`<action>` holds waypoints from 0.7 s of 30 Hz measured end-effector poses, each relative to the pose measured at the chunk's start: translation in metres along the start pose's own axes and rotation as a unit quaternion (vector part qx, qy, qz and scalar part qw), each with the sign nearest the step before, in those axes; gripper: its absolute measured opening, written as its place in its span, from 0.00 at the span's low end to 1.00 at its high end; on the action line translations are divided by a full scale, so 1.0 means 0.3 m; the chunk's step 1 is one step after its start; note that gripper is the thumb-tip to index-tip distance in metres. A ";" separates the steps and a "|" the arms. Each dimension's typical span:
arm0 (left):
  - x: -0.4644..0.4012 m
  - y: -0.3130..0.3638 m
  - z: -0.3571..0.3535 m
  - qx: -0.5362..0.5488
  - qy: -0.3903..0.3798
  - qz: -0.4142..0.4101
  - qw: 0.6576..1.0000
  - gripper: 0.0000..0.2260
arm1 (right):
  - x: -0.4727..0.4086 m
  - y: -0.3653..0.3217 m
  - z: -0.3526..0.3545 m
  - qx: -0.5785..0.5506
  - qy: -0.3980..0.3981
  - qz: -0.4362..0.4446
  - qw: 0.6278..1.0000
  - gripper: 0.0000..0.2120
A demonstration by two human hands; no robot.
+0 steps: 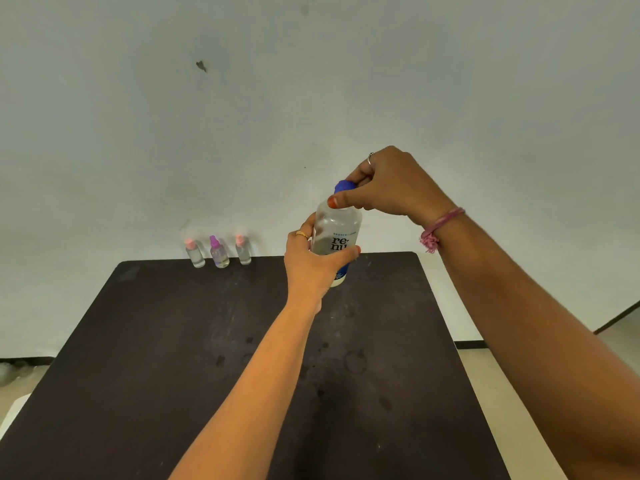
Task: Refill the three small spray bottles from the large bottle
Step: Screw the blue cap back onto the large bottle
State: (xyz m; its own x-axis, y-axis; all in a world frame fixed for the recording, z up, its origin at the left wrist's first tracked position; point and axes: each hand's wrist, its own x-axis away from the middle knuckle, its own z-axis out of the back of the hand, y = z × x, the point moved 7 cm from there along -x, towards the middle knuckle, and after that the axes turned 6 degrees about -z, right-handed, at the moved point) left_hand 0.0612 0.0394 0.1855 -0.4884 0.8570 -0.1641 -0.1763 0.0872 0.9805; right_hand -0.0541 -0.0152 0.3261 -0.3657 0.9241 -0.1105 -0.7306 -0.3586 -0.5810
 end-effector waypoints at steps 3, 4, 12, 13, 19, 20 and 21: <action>-0.006 -0.007 -0.008 0.005 0.006 -0.002 1.000 0.36 | 0.009 0.012 -0.020 0.006 0.057 -0.015 0.998 0.20; -0.007 -0.008 -0.012 0.008 0.006 -0.005 1.000 0.36 | 0.013 0.015 -0.025 0.006 0.073 -0.016 0.997 0.20; -0.026 -0.055 -0.029 0.045 0.005 0.005 0.999 0.35 | 0.041 0.175 -0.112 -0.131 -0.022 -0.093 0.987 0.34; -0.026 -0.062 -0.032 0.050 0.006 0.005 0.999 0.35 | 0.050 0.205 -0.137 -0.155 -0.025 -0.106 0.982 0.36; -0.018 -0.119 -0.081 0.059 -0.015 0.028 0.998 0.30 | 0.087 0.300 -0.309 -0.280 -0.041 -0.132 0.950 0.35; -0.017 -0.127 -0.090 0.059 -0.021 0.029 0.998 0.29 | 0.086 0.312 -0.321 -0.292 -0.031 -0.136 0.946 0.34; -0.015 -0.134 -0.098 0.058 -0.026 0.027 0.998 0.29 | 0.083 0.326 -0.330 -0.298 -0.020 -0.140 0.944 0.33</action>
State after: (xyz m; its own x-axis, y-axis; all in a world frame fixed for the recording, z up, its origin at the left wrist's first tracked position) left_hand 0.0454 0.0170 0.1436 -0.4484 0.8874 -0.1068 -0.0487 0.0950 0.9943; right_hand -0.0775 -0.0143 0.1865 -0.2368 0.9616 0.1385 -0.3524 0.0479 -0.9346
